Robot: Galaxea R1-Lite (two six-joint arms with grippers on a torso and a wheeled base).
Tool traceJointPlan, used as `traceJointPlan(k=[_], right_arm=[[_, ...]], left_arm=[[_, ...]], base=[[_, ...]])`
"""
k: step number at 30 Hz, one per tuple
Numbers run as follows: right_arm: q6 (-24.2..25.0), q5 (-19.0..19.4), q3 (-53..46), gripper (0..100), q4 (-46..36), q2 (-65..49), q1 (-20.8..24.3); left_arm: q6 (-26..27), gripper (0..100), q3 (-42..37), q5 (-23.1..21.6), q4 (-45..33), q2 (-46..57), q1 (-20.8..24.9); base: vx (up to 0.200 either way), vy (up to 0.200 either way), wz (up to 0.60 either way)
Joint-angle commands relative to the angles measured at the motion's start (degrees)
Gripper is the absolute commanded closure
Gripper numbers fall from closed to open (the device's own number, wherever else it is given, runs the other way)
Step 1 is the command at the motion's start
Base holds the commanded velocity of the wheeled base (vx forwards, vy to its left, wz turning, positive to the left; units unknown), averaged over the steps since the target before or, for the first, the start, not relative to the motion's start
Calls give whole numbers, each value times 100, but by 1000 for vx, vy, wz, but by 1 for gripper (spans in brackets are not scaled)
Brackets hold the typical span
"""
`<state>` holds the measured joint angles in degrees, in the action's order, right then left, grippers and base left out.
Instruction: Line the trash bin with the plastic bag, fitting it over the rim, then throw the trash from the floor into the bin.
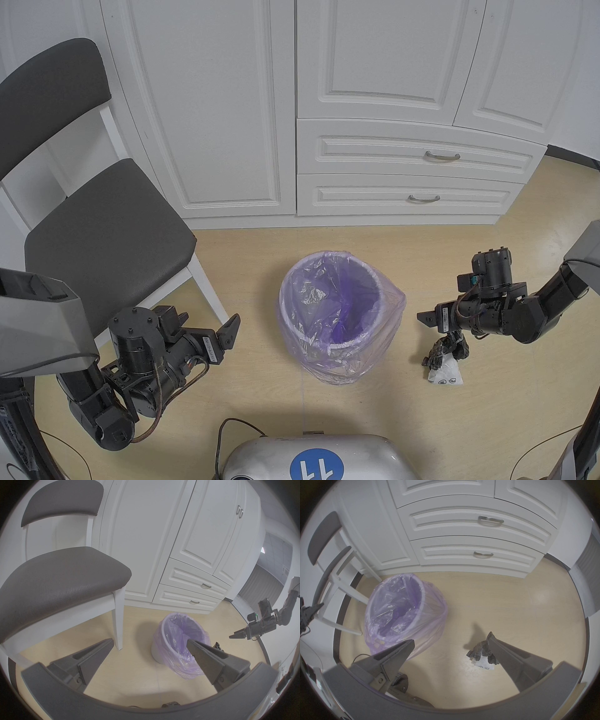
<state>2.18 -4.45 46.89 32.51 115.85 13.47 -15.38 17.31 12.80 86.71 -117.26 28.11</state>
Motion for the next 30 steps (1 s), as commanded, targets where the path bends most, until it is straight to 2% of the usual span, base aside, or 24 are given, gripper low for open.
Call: traceJointPlan(k=[1, 5, 11, 18, 27, 30], right_arm=[[-60, 6, -232, 0, 45, -185, 86], [-78, 76, -364, 0, 168, -177, 138], [-658, 243, -707, 0, 335, -177, 86], [-772, 506, -804, 0, 335, -97, 59], [-1466, 594, -1032, 0, 335, 17, -117], [-1545, 665, -1015, 0, 335, 114, -125]], left_arm=[[9, 0, -88, 3, -5, 204, 72], [9, 0, -96, 12, -5, 239, 124], [9, 0, -158, 30, -5, 230, 221], [9, 0, -167, 47, -5, 239, 221], [18, 0, -158, 47, -5, 239, 221], [18, 0, -149, 47, -5, 239, 203]], base=[[0, 0, 0], [0, 0, 0], [0, 0, 0], [0, 0, 0], [0, 0, 0], [0, 0, 0]])
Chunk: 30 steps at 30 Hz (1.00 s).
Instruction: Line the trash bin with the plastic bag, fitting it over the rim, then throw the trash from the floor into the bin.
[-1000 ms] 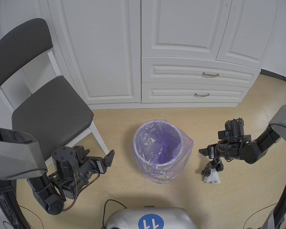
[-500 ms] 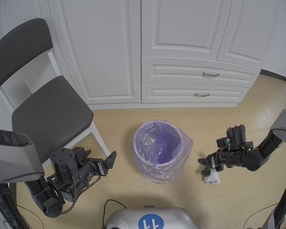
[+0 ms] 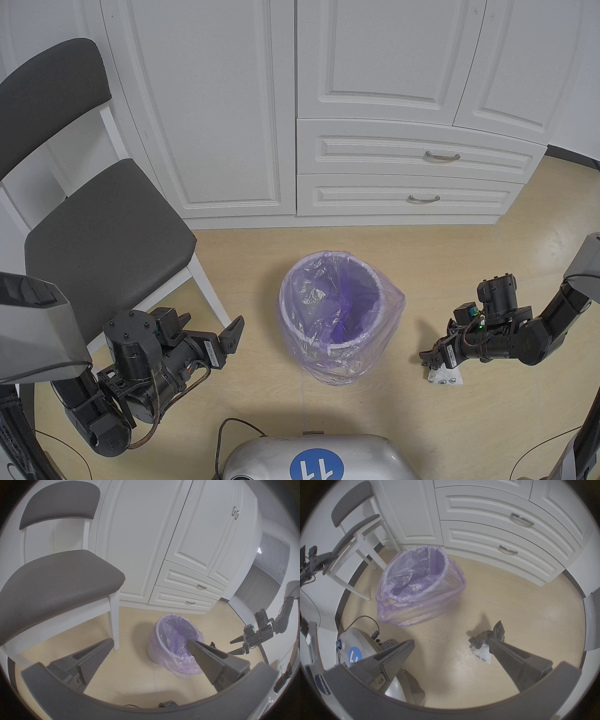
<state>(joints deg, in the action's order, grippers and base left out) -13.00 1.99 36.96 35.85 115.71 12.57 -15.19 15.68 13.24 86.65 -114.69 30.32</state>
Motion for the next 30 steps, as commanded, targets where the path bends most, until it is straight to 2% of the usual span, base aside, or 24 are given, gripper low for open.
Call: traceJointPlan(k=[1, 8, 13, 14, 15, 16, 19, 24, 30], right_arm=[[-19, 21, -14, 0, 1, 162, -35], [43, 39, 57, 0, 247, 373, -18], [280, 30, 101, 0, 625, 742, 255], [500, 21, 162, 0, 897, 944, 404], [500, 21, 162, 0, 897, 944, 404], [886, -14, 233, 0, 1345, 1287, 598], [1194, -49, 479, 0, 1767, 1735, 721], [1590, -260, 927, 0, 1829, 2201, 712], [2134, -287, 1568, 0, 1855, 2711, 615]], left_arm=[[-2, 0, 14, 3, 1, -18, -35], [-2, 0, 23, -6, 1, -18, -44], [-2, 0, 23, -6, 1, -62, -44], [-2, 0, 32, -6, 1, -71, -44], [-2, 0, 32, -6, 1, -71, -44], [-2, 0, 32, -6, 1, -80, -44], [-10, 0, 41, -14, 1, -97, -44], [-10, 0, 32, -14, 10, -115, -44], [-10, 0, 49, -14, 10, -133, -52]], base=[[0, 0, 0], [0, 0, 0], [0, 0, 0], [0, 0, 0], [0, 0, 0], [0, 0, 0], [0, 0, 0], [0, 0, 0], [0, 0, 0]])
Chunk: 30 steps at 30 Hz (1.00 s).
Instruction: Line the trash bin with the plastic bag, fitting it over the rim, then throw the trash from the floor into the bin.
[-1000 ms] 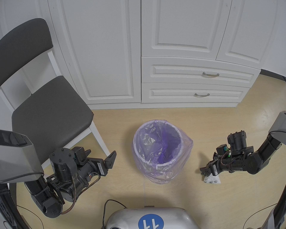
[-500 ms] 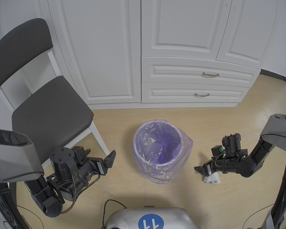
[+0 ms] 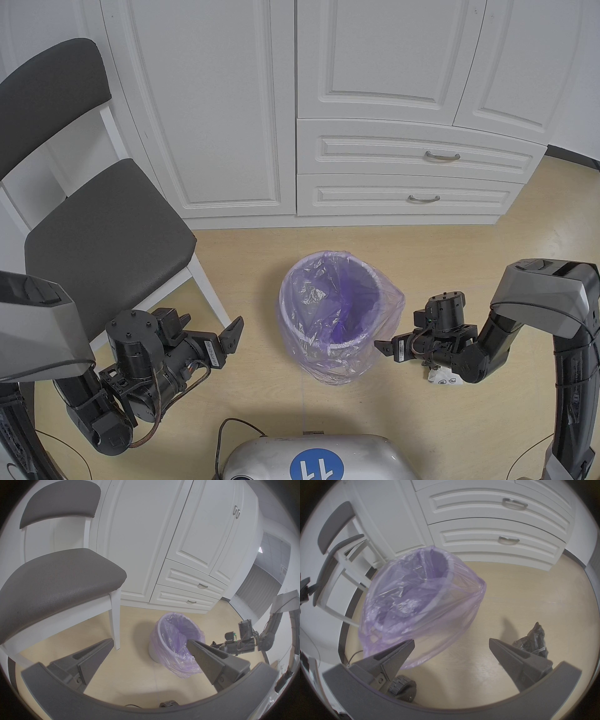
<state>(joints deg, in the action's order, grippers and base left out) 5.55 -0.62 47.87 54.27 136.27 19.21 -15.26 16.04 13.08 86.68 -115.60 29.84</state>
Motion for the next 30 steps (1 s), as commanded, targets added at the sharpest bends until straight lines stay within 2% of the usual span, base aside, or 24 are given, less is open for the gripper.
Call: traceJointPlan(k=[1, 5, 9, 10, 11, 12, 17, 20, 22, 24, 27, 30], right_arm=[[351, -26, 583, 0, 13, 761, -76], [465, -26, 987, 0, -13, 1069, -155], [808, 53, 1550, 0, -584, 1139, -243], [913, 53, 2015, 0, -1296, 1157, -251], [913, 53, 2015, 0, -1296, 1157, -251], [1063, 53, 2481, 0, -2079, 1174, -295], [1449, 53, 3835, 0, -4003, 1394, -418], [1625, 45, 4301, 0, -4777, 1491, -480], [1625, 27, 4292, 0, -4830, 1464, -506], [1546, 150, 3861, 0, -4830, 998, -691], [1300, 739, 3378, 0, -4768, 436, -823], [1159, 888, 3114, 0, -4584, 76, -937]], left_arm=[[-3, 0, 13, 2, 7, -50, -5], [-12, 0, 39, -7, -1, -59, -14], [-12, 0, 48, 2, 7, -112, -22], [-21, 0, 48, 2, 34, -155, -40], [-21, 0, 48, 2, 34, -155, -40], [-21, 0, 48, -7, 104, -208, -57], [-12, 0, 92, -7, 104, -235, -128], [-21, 0, 101, -16, 104, -261, -163], [-21, 0, 101, -25, 104, -261, -163], [-21, 0, 92, -25, 104, -261, -154], [-21, 0, 83, -25, 104, -235, -163], [-21, 0, 48, -25, 104, -182, -163]], base=[[0, 0, 0], [0, 0, 0], [0, 0, 0], [0, 0, 0], [0, 0, 0], [0, 0, 0], [0, 0, 0], [0, 0, 0], [0, 0, 0], [0, 0, 0], [0, 0, 0], [0, 0, 0]])
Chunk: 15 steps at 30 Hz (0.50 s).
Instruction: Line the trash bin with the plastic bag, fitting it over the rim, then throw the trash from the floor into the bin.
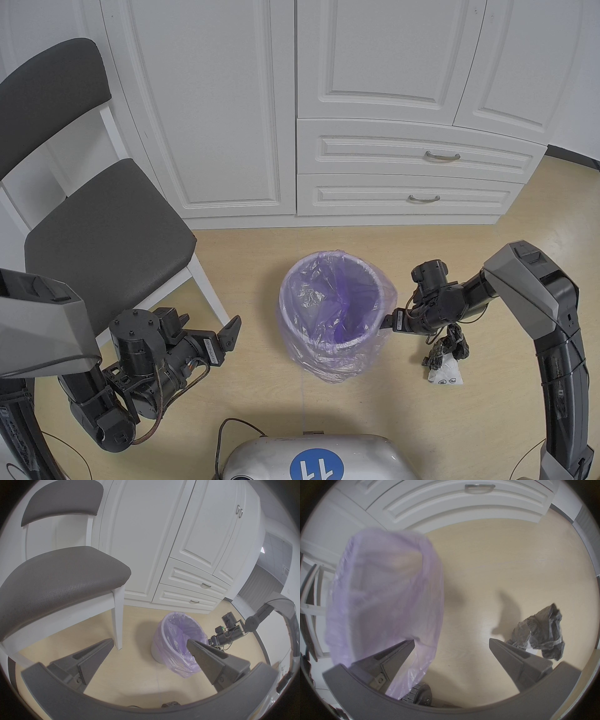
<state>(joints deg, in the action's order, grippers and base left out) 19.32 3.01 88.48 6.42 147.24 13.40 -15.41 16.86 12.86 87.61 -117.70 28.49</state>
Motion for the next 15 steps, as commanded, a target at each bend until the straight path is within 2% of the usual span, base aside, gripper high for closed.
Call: traceJointPlan(k=[1, 7, 10, 12, 15], right_arm=[[-218, 525, -973, 0, 219, -1057, -373], [-201, 543, -955, 0, 316, -1118, -470], [-78, 534, -780, 0, 764, -749, -478], [265, 534, -613, 0, 1230, -398, -470], [625, 551, -393, 0, 1485, -72, -426]], left_arm=[[-6, 0, -34, -3, 10, 28, -28], [-6, 0, -34, -3, 10, 72, -28], [-6, 0, -34, -3, 10, 63, -28], [-6, 0, -34, -12, 10, 63, -28], [-6, 0, -25, -20, 10, 54, -19]], base=[[0, 0, 0], [0, 0, 0], [0, 0, 0], [0, 0, 0], [0, 0, 0]])
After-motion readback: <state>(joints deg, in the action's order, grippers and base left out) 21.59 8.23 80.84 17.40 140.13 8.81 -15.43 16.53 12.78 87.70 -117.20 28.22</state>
